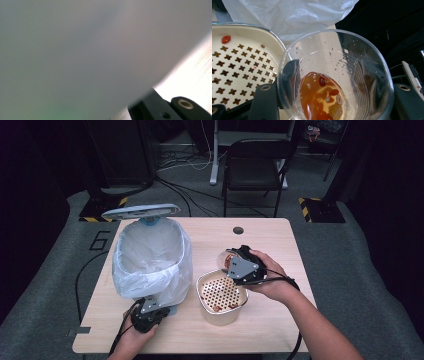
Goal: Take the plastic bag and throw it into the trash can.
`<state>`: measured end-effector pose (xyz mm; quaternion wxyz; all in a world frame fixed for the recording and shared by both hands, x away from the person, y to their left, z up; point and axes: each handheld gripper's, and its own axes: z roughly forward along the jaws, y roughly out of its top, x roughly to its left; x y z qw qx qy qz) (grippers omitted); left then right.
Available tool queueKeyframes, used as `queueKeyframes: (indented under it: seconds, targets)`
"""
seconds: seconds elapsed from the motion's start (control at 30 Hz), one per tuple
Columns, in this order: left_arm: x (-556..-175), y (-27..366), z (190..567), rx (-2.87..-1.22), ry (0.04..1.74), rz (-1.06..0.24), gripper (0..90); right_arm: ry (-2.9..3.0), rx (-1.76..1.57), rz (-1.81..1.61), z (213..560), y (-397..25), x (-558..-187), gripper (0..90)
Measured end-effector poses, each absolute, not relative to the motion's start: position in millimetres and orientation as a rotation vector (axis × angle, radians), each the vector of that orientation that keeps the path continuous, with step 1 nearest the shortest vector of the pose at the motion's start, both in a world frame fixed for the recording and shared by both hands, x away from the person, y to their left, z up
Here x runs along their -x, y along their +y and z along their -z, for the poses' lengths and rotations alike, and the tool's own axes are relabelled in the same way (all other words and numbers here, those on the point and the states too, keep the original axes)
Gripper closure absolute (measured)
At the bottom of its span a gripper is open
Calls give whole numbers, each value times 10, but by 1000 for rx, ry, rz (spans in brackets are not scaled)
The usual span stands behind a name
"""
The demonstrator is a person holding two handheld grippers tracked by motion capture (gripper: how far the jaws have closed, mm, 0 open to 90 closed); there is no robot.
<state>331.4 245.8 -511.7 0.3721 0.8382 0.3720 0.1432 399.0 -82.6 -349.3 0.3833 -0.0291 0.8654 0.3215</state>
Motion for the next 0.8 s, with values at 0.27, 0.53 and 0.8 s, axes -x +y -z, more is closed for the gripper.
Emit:
queueKeyframes:
  seconds: [0.27,0.53,0.8]
  targets:
    - [-3321,2482,5104,-2189,943,-380,900,2133,203,-665,3470,-765,-3855,371]
    - [-3314,2458,5117,-2148,956,-367,900,2055,349,-495,3568,-646,-3728,372]
    - [-3313,2457,5117,-2148,960,-368,900,1919,524,-283,3733,-569,-3638,373]
